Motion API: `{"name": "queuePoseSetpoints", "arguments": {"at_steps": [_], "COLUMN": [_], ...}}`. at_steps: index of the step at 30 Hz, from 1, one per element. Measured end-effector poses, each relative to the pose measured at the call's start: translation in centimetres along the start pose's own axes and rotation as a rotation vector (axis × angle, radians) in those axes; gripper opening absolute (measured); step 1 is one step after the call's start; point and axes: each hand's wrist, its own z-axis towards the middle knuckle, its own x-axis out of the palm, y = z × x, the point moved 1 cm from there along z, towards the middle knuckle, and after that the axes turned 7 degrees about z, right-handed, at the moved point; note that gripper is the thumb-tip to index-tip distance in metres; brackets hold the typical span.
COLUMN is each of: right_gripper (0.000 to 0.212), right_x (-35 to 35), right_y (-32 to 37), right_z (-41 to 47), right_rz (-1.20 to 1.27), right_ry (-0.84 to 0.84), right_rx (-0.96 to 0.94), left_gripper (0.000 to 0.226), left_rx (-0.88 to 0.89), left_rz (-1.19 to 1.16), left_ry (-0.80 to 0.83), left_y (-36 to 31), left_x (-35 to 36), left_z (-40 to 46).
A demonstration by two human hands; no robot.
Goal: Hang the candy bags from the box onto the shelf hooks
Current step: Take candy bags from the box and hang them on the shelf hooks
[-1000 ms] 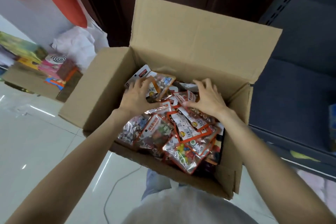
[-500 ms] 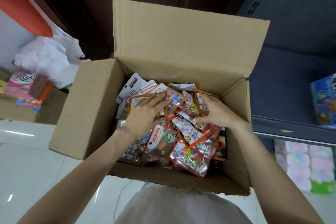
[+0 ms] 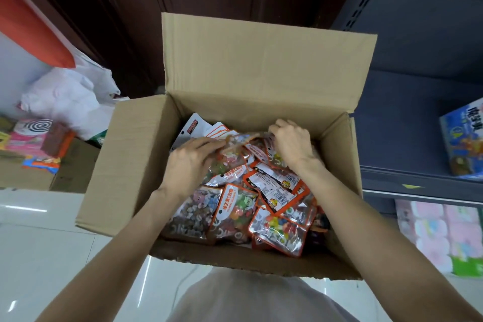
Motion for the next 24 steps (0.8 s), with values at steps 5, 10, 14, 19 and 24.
{"name": "queuePoseSetpoints", "arguments": {"at_steps": [5, 10, 14, 19, 24], "right_gripper": [0.006, 0.028, 0.032, 0.062, 0.087], "right_x": [-4.2, -3.1, -2.3, -3.6, -1.4], "right_y": [-0.4, -1.0, -1.4, -0.3, 1.0], "right_z": [-4.2, -10.1, -11.3, -8.5, -7.0], "right_rz": [0.37, 0.379, 0.424, 0.47, 0.547], "right_ry": [-0.402, -0.033, 0.248, 0.054, 0.13], "right_rx": [-0.064, -0.206, -0.117, 0.323, 0.434], "left_gripper": [0.023, 0.019, 0.03, 0.038, 0.042], "left_rx": [-0.451, -0.683, -0.727, -0.71, -0.699], "left_rz": [-0.301, -0.727, -0.837, -0.883, -0.924], "left_ry": [-0.189, -0.243, -0.14, -0.066, -0.033], "left_y": [0.8, -0.5, -0.8, -1.9, -2.1], "left_x": [-4.3, -5.3, -3.3, -2.6, -2.1], "left_z": [1.8, 2.1, 0.7, 0.2, -0.2]}}
